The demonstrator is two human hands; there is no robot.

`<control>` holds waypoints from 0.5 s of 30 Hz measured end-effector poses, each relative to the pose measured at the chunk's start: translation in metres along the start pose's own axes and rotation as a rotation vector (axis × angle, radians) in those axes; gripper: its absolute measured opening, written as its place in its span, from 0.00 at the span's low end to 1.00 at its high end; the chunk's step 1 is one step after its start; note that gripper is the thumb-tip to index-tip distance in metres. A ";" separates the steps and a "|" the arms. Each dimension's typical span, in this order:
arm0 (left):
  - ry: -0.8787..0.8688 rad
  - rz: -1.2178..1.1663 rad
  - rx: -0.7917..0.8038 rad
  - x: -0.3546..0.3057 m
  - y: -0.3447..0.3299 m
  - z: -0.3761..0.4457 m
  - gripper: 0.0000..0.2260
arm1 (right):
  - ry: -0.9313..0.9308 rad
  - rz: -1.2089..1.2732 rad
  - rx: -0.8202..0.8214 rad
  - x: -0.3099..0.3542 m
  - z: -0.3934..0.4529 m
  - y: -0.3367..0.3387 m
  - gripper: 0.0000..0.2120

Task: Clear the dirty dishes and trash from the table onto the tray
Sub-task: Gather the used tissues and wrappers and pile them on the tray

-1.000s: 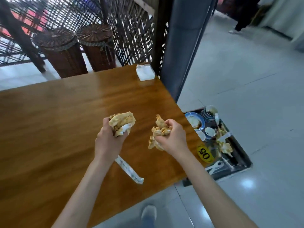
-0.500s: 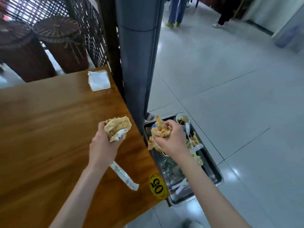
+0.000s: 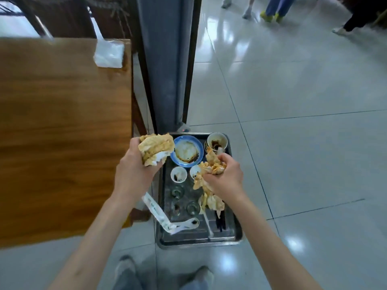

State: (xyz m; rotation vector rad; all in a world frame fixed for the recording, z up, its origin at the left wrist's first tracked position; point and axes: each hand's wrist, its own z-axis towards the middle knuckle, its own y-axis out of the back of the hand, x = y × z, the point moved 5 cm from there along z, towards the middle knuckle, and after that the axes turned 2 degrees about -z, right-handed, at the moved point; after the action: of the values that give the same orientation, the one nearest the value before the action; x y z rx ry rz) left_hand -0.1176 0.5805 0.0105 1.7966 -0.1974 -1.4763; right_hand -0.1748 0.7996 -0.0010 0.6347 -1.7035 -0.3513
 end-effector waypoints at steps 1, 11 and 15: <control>0.010 -0.004 -0.002 0.000 -0.009 -0.007 0.20 | -0.006 0.000 0.010 -0.011 0.001 0.002 0.11; 0.033 0.059 -0.023 0.016 -0.083 -0.046 0.22 | -0.126 0.041 0.015 -0.111 -0.003 0.002 0.11; -0.003 0.083 -0.039 0.032 -0.111 -0.048 0.22 | -0.153 0.043 0.017 -0.157 0.000 -0.013 0.12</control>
State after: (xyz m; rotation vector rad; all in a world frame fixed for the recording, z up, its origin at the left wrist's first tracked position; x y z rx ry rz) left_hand -0.1039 0.6602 -0.0851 1.7346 -0.2397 -1.4149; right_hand -0.1520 0.8807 -0.1337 0.5952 -1.8647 -0.3627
